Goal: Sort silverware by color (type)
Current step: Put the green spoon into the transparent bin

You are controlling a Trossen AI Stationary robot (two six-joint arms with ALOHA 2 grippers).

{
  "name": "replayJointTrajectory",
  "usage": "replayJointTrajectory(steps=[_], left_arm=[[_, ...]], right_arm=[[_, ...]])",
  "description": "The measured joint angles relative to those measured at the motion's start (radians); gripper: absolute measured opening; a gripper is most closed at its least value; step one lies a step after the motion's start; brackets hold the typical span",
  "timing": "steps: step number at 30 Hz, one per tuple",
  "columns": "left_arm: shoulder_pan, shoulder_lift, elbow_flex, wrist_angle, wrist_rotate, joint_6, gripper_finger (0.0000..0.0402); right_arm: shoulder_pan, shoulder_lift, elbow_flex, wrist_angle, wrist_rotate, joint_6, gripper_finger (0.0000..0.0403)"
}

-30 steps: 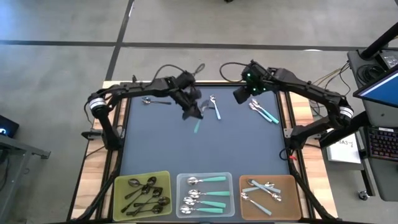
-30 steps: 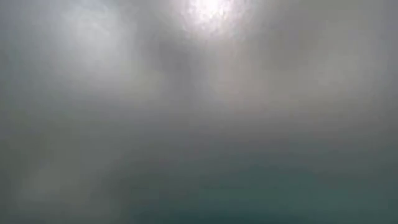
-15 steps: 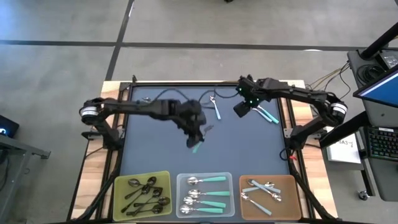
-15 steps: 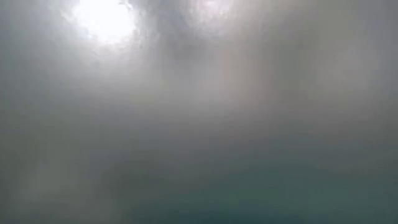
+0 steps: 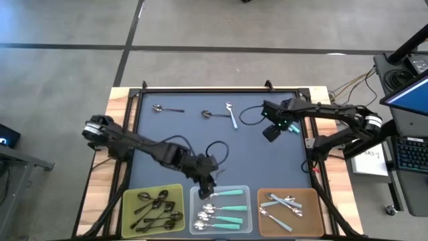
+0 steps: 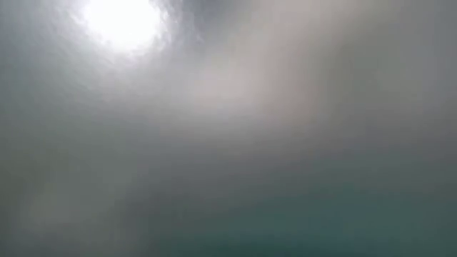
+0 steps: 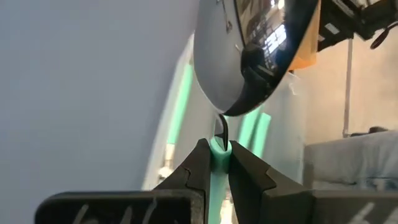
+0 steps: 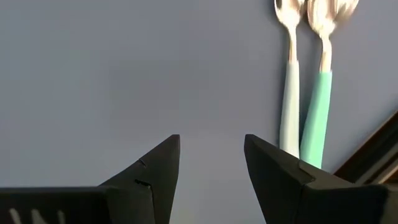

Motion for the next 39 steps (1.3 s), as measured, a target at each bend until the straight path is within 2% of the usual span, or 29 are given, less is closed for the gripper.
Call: replayJointTrajectory(steps=[6, 13, 18, 24, 29, 35, 39], left_arm=[[-0.057, 0.014, 0.0, 0.037, -0.011, -0.043, 0.0024], [-0.062, 0.067, 0.004, 0.052, -0.005, -0.136, 0.0052], [-0.064, 0.101, 0.056, 0.066, 0.066, -0.133, 0.0081], [-0.075, 0.142, 0.139, 0.046, 0.165, -0.086, 0.0111], [-0.078, 0.167, 0.208, -0.031, 0.157, -0.015, 0.0119], [-0.048, 0.169, 0.245, -0.086, 0.058, 0.061, 0.0119], [-0.016, 0.169, 0.248, -0.083, 0.031, 0.105, 0.0119]], right_arm=[[0.028, -0.056, -0.069, 0.002, 0.001, 0.032, 0.0171], [0.032, -0.104, -0.088, 0.0, 0.037, 0.029, 0.0171], [0.031, -0.128, -0.09, -0.005, 0.113, 0.025, 0.0171], [0.019, -0.123, -0.111, -0.007, 0.135, -0.019, 0.0171], [-0.046, -0.123, -0.135, -0.005, 0.166, -0.045, 0.0171], [-0.18, -0.123, -0.134, 0.002, 0.168, -0.045, 0.0171], [-0.252, -0.123, -0.136, 0.052, 0.168, -0.045, 0.0171]])
